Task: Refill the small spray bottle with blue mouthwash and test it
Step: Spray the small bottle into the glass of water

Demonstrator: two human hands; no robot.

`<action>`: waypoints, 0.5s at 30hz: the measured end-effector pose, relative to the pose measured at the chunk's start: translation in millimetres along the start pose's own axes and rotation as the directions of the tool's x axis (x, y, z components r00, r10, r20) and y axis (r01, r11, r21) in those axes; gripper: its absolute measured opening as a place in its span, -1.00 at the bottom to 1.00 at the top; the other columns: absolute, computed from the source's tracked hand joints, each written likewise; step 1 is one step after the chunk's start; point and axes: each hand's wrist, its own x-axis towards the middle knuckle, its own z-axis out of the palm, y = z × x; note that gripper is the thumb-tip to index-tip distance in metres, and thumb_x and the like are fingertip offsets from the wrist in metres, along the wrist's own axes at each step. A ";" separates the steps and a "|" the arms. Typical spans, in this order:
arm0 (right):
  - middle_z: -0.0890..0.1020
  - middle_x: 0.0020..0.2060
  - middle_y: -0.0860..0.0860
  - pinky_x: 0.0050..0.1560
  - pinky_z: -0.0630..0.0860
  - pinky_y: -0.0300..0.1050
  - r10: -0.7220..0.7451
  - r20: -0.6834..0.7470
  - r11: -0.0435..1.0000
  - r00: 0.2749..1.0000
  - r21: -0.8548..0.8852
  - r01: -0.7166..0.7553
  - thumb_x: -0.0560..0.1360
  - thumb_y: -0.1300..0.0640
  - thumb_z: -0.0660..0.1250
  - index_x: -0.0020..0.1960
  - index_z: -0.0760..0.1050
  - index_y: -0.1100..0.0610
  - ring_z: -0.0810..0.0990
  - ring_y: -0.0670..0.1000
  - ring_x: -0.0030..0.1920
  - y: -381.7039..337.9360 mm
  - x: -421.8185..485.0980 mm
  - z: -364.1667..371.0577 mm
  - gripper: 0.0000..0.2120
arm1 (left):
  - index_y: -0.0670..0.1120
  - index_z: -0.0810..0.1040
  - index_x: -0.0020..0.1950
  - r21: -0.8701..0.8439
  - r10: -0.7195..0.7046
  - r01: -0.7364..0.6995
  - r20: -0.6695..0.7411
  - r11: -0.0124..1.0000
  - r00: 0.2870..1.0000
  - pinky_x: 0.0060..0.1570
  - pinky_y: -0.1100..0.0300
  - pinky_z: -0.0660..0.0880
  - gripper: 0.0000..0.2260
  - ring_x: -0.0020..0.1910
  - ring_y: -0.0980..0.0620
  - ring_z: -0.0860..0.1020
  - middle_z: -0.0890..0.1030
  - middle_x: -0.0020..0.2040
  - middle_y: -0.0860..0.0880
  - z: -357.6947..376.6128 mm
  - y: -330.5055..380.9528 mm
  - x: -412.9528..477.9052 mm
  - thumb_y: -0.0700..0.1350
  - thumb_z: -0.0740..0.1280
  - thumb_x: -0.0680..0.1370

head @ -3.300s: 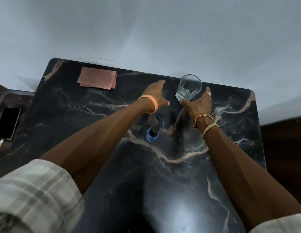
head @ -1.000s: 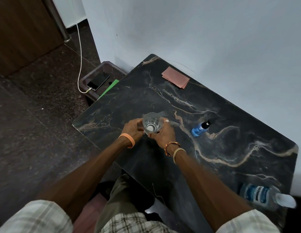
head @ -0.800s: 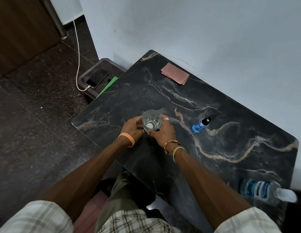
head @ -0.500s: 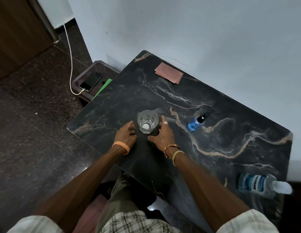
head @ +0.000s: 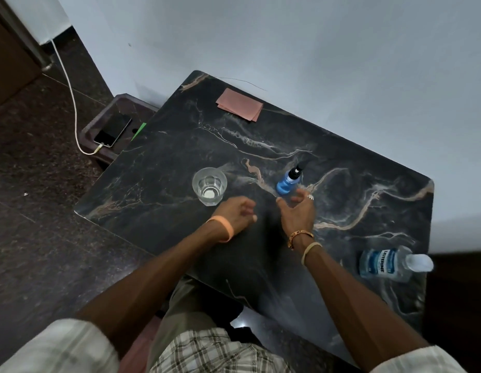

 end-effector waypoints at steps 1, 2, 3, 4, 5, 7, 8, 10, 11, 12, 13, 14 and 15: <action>0.59 0.07 0.00 0.10 0.55 0.04 -0.001 0.006 1.000 1.000 0.003 0.001 0.41 0.02 0.50 0.29 0.41 0.08 0.60 0.04 0.06 -0.9 4.5 -1.7 -0.48 | -0.11 0.53 0.27 0.013 0.018 -0.018 -0.014 1.000 1.000 0.12 0.27 0.48 -0.62 0.11 0.07 0.61 0.65 0.12 -0.03 3.2 11.5 9.9 -0.15 0.46 0.47; 0.58 0.12 0.02 0.14 0.54 0.07 0.000 0.009 1.000 1.000 0.005 0.000 0.41 0.03 0.50 0.32 0.39 0.09 0.58 0.05 0.11 -1.6 8.7 -3.9 -0.46 | -0.11 0.51 0.30 0.035 0.035 -0.034 -0.033 0.999 0.999 0.19 0.19 0.48 -0.60 0.16 0.04 0.59 0.64 0.17 -0.05 6.5 22.8 19.7 -0.16 0.45 0.48; 0.57 0.17 0.03 0.17 0.52 0.10 0.000 0.005 1.000 1.000 0.006 0.000 0.41 0.03 0.49 0.34 0.37 0.09 0.57 0.06 0.14 -2.6 13.0 -5.6 -0.44 | -0.12 0.49 0.33 0.057 0.052 -0.049 -0.055 0.997 0.997 0.25 0.12 0.47 -0.59 0.20 0.01 0.57 0.61 0.22 -0.07 8.9 33.2 29.3 -0.18 0.43 0.49; 0.56 0.20 0.04 0.18 0.52 0.11 -0.002 -0.002 1.000 1.000 0.003 0.002 0.41 0.04 0.49 0.36 0.36 0.10 0.57 0.06 0.16 -3.7 17.2 -7.0 -0.42 | -0.13 0.47 0.36 0.076 0.063 -0.058 -0.075 0.995 0.995 0.29 0.08 0.45 -0.57 0.24 -0.03 0.55 0.59 0.26 -0.09 11.0 42.1 38.6 -0.21 0.40 0.50; 0.55 0.23 0.06 0.19 0.51 0.12 -0.004 -0.007 1.000 1.000 -0.001 0.004 0.41 0.04 0.49 0.38 0.35 0.12 0.56 0.07 0.18 -4.8 21.0 -8.1 -0.39 | -0.13 0.45 0.37 0.094 0.070 -0.061 -0.093 0.994 0.993 0.30 0.03 0.44 -0.58 0.26 -0.08 0.54 0.57 0.28 -0.12 12.9 49.9 47.3 -0.23 0.36 0.51; 0.53 0.26 0.08 0.22 0.50 0.08 -0.019 -0.007 1.000 1.000 -0.003 0.019 0.40 0.04 0.50 0.41 0.33 0.14 0.55 0.09 0.21 -7.9 27.2 -8.1 -0.34 | -0.15 0.46 0.35 0.137 0.090 -0.075 -0.110 0.988 0.990 0.27 -0.03 0.45 -0.61 0.24 -0.17 0.53 0.56 0.29 -0.18 15.2 60.8 62.1 -0.27 0.30 0.51; 0.53 0.28 0.08 0.22 0.50 0.04 -0.033 -0.006 0.999 0.999 0.002 0.033 0.39 0.04 0.51 0.41 0.33 0.15 0.54 0.09 0.22 -9.1 30.3 -7.8 -0.33 | -0.17 0.46 0.34 0.161 0.106 -0.090 -0.096 0.983 0.990 0.27 -0.04 0.45 -0.62 0.25 -0.19 0.52 0.55 0.29 -0.20 16.1 65.0 68.4 -0.28 0.28 0.51; 0.52 0.30 0.08 0.25 0.48 0.01 -0.056 0.009 0.998 0.998 0.016 0.056 0.37 0.04 0.53 0.41 0.33 0.15 0.53 0.08 0.26 -10.7 36.2 -5.3 -0.30 | -0.17 0.45 0.36 0.180 0.132 -0.122 -0.048 0.976 0.990 0.31 0.00 0.41 -0.60 0.30 -0.18 0.49 0.52 0.32 -0.20 18.7 70.7 80.3 -0.30 0.30 0.51; 0.51 0.32 0.07 0.28 0.47 0.02 -0.062 0.026 0.998 0.998 0.024 0.062 0.37 0.04 0.54 0.42 0.33 0.15 0.52 0.08 0.27 -11.4 38.9 -3.8 -0.30 | -0.15 0.46 0.36 0.168 0.139 -0.131 -0.032 0.977 0.990 0.33 0.04 0.40 -0.59 0.30 -0.16 0.48 0.53 0.32 -0.17 20.3 72.3 85.1 -0.31 0.32 0.50; 0.51 0.33 0.07 0.29 0.46 0.04 -0.065 0.049 0.997 0.997 0.036 0.064 0.38 0.05 0.53 0.43 0.33 0.14 0.51 0.07 0.29 -11.3 41.3 -1.7 -0.30 | -0.13 0.47 0.35 0.146 0.138 -0.133 -0.025 0.980 0.990 0.33 0.06 0.40 -0.58 0.30 -0.13 0.49 0.54 0.31 -0.14 22.7 72.5 89.1 -0.34 0.33 0.49; 0.51 0.32 0.07 0.30 0.46 0.05 -0.068 0.073 0.996 0.995 0.054 0.065 0.39 0.08 0.53 0.42 0.35 0.14 0.51 0.07 0.28 -11.5 43.7 0.4 -0.33 | -0.12 0.49 0.34 0.119 0.136 -0.132 -0.023 0.984 0.990 0.33 0.05 0.42 -0.56 0.29 -0.10 0.50 0.56 0.29 -0.12 25.2 72.3 92.6 -0.37 0.31 0.48; 0.53 0.30 0.08 0.29 0.47 0.06 -0.068 0.093 0.995 0.993 0.075 0.062 0.41 0.10 0.52 0.41 0.37 0.15 0.52 0.06 0.27 -11.8 45.1 2.3 -0.37 | -0.13 0.49 0.33 0.092 0.138 -0.135 -0.024 0.987 0.990 0.32 0.02 0.44 -0.55 0.27 -0.09 0.51 0.57 0.27 -0.11 27.3 71.6 94.6 -0.41 0.29 0.47; 0.54 0.27 0.08 0.27 0.48 0.07 -0.066 0.102 0.994 0.993 0.090 0.056 0.43 0.11 0.50 0.38 0.38 0.16 0.53 0.07 0.25 -12.1 45.9 3.9 -0.42 | -0.15 0.50 0.31 0.064 0.144 -0.142 -0.028 0.988 0.989 0.30 -0.01 0.46 -0.55 0.25 -0.09 0.53 0.58 0.25 -0.12 29.0 70.5 95.5 -0.45 0.26 0.46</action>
